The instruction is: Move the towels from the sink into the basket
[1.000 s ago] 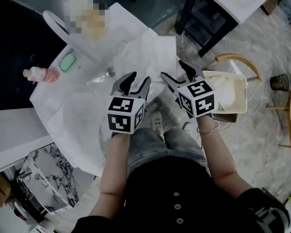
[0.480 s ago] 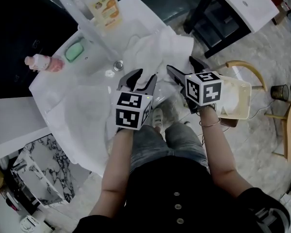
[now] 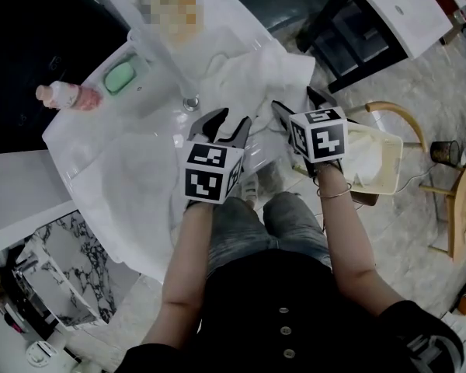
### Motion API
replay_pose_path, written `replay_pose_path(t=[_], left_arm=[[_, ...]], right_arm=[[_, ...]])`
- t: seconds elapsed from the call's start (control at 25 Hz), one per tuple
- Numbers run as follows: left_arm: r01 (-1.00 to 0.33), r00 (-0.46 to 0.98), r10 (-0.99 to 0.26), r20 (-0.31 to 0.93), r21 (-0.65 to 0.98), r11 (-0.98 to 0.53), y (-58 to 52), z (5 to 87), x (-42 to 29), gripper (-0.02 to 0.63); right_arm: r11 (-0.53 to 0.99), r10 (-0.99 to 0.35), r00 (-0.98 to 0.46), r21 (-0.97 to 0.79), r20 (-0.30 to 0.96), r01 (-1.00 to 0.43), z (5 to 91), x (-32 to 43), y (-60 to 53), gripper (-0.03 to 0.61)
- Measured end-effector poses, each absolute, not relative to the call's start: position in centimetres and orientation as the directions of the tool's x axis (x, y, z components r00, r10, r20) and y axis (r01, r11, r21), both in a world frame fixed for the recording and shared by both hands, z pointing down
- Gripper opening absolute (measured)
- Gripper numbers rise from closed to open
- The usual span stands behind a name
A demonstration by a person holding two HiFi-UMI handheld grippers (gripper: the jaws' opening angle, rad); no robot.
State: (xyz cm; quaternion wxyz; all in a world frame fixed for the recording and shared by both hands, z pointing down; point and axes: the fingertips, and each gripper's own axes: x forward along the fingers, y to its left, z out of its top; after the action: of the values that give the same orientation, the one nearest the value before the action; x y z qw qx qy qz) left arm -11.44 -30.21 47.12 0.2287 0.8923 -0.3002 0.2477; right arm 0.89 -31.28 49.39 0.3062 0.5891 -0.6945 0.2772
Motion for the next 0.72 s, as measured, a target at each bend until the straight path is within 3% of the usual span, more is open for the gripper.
replay_pose_path(t=[0.16,0.36,0.52,0.72], left_arm=[[-0.653,0.696,-0.422,0.581,0.267,-0.709,-30.4,47.4,-11.6,0.172],[-0.656,0.694,-0.421,0.584,0.271,-0.705,-30.4,47.6,-11.6,0.172],[-0.655,0.695,-0.418,0.585,0.276,-0.704,-30.4,47.6,-11.4,0.172],[-0.636,0.708,-0.401,0.581,0.279,-0.720,-29.7,47.5,-11.0,0.172]], right_arm=[[0.169,-0.636,-0.065,0.057,0.769,-0.984,49.8,1.5,-31.2,0.299],[0.245,-0.625,-0.054,0.130,0.778,-0.961,49.9,1.6,-30.9,0.135],[0.298,-0.630,-0.084,0.141,0.772,-0.944,49.6,1.3,-30.9,0.069],[0.294,-0.647,-0.180,0.024,0.741,-0.956,48.6,0.4,-30.6,0.051]])
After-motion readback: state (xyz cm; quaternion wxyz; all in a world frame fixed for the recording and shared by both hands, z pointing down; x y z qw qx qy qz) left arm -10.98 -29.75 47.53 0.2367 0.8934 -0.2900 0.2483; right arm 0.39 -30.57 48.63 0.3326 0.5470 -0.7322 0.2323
